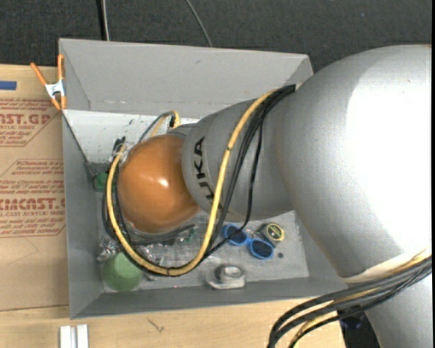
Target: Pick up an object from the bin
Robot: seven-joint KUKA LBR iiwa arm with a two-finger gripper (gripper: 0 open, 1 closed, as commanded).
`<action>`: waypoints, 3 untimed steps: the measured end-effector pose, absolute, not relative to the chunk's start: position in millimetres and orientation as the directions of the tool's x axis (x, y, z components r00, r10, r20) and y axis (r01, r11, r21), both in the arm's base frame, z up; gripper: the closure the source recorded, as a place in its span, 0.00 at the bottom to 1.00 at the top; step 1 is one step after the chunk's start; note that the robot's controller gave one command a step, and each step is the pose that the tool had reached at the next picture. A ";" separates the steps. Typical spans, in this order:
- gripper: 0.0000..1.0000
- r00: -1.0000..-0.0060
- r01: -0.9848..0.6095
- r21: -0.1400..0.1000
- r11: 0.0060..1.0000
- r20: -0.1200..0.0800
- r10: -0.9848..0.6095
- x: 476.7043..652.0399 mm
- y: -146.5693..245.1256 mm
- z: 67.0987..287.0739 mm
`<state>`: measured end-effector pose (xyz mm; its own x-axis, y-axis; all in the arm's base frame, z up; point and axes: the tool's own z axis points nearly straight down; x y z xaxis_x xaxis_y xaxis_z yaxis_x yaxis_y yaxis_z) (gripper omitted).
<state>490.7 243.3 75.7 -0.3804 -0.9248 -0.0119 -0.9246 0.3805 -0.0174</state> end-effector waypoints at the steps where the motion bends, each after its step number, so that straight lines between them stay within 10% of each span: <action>1: 1.00 -0.382 -0.924 -0.006 0.382 -0.008 -0.924 492.6 245.0 162.2; 3: 1.00 -0.385 -0.923 -0.001 0.385 -0.003 -0.923 492.6 247.2 184.5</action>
Offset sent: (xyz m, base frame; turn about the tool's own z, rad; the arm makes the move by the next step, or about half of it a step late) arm 0.0000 0.0001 0.0826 0.0001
